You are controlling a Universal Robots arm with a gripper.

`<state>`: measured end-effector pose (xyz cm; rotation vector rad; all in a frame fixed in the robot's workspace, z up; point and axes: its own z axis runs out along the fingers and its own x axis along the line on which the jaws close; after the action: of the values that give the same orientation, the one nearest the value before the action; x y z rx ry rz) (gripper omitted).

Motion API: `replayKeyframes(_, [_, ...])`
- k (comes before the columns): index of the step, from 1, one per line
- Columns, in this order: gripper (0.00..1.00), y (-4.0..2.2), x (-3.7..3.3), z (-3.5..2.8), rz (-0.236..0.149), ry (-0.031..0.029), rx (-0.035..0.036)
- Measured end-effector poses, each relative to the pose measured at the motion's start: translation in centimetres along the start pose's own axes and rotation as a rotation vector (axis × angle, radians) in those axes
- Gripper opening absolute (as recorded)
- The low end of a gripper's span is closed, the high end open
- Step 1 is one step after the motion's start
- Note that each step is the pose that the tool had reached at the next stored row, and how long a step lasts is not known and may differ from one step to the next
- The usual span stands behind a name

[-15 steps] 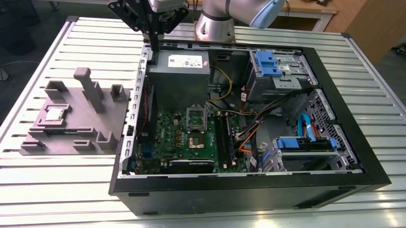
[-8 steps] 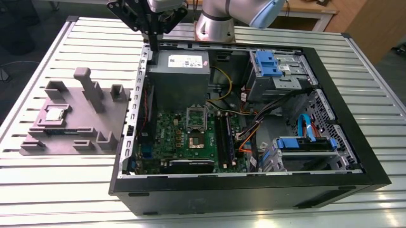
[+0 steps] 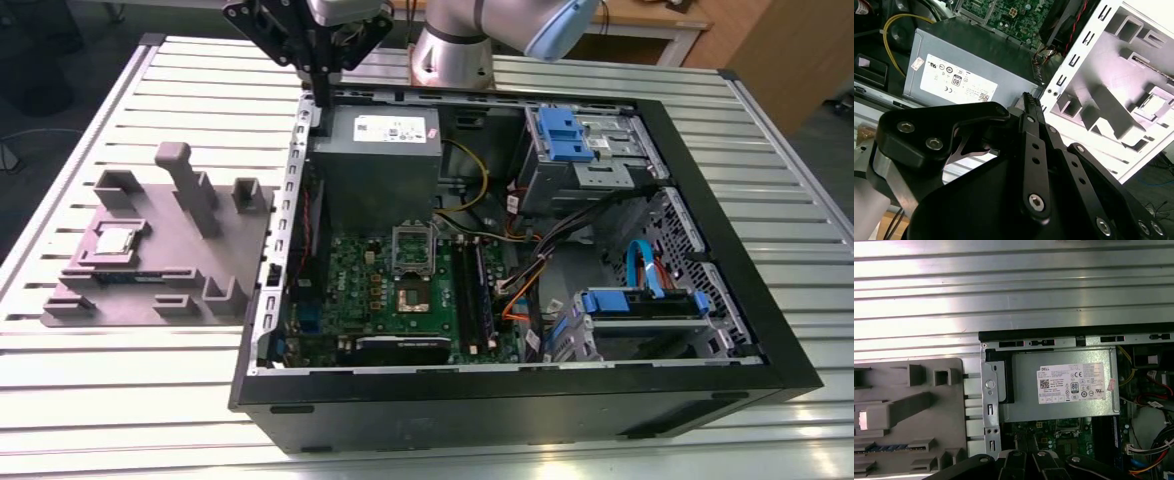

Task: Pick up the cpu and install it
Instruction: 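Reach for the cpu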

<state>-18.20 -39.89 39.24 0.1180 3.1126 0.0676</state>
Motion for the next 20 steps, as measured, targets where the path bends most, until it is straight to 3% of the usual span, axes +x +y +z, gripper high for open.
replayKeyframes(20, [0.10,-0.05,0.58,0.01,0.000,-0.0001,0.0000])
